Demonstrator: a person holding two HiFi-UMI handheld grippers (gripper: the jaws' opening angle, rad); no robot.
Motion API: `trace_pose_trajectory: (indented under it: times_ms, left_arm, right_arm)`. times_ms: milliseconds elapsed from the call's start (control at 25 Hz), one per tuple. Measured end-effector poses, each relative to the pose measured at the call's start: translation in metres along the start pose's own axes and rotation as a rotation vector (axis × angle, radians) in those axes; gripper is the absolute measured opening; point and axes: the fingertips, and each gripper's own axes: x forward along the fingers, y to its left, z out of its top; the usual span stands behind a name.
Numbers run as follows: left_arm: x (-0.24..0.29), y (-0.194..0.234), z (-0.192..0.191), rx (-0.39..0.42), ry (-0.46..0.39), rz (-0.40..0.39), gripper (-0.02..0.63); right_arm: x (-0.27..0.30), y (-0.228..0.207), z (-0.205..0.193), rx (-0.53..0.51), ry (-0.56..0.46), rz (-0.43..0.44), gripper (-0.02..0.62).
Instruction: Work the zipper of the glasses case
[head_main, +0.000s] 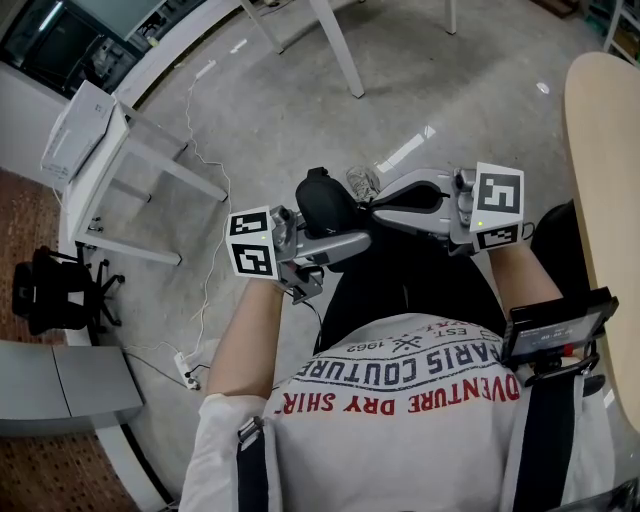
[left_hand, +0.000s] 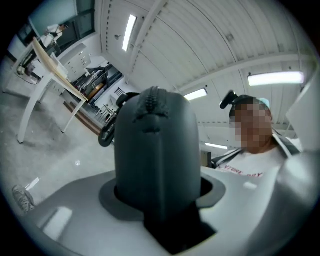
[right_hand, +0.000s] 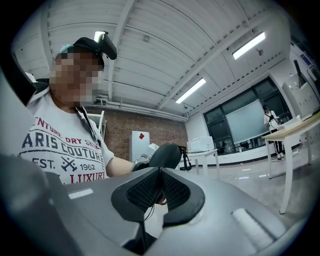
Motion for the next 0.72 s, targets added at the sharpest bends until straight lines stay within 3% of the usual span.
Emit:
trace_pose_trajectory:
  times_ms: [440,720]
  left_arm:
    - [0.000,0.004,0.009,-0.058,-0.116,0.005,0.242]
    - [0.000,0.008,0.014,-0.144,-0.178,0.016,0.242]
  right_arm:
    - [-0.002,-0.003,-0.002,0.003,-0.008,-0.014,-0.002]
    - [-0.003,-0.004,0.001,-0.070,0.020,-0.047,-0.003]
